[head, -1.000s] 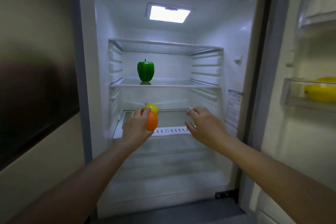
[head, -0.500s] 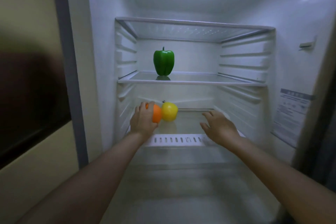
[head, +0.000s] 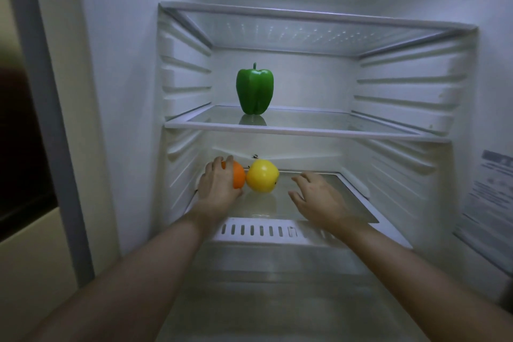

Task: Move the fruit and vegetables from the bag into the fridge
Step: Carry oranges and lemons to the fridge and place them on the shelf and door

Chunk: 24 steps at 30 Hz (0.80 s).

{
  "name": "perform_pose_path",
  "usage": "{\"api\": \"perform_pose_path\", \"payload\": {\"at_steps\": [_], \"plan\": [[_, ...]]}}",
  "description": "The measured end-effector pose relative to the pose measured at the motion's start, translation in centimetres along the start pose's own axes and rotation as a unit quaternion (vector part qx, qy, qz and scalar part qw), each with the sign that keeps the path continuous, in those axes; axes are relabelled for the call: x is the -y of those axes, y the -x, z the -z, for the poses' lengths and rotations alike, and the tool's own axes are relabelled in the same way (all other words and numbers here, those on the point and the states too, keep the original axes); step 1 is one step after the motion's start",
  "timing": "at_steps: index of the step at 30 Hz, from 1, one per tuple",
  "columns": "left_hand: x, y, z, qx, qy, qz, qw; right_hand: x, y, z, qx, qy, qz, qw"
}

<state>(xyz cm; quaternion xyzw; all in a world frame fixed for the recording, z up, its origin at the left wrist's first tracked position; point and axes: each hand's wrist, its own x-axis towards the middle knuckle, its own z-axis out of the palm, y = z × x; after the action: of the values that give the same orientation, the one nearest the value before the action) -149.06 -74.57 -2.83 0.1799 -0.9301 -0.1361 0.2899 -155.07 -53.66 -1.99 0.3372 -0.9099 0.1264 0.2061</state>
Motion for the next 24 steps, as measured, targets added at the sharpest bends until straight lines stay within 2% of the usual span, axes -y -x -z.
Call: {"api": "perform_pose_path", "payload": {"at_steps": [9,15,20,24], "plan": [[-0.9,2.8,1.4,-0.009,-0.047,-0.036,0.998,1.7,1.6,1.6,0.006,-0.021,-0.014,1.0],[-1.4,5.4,3.3,-0.034,0.001,-0.078,0.996,3.8,4.2,3.9,0.023,-0.011,-0.053,0.998],[-1.9,9.5,4.7,0.053,-0.006,-0.055,0.997,5.6,9.2,5.2,0.015,0.015,-0.056,0.998],[-2.1,13.8,5.2,0.046,-0.004,-0.105,0.993,7.1,14.0,5.8,0.011,0.019,-0.072,0.997]]}}
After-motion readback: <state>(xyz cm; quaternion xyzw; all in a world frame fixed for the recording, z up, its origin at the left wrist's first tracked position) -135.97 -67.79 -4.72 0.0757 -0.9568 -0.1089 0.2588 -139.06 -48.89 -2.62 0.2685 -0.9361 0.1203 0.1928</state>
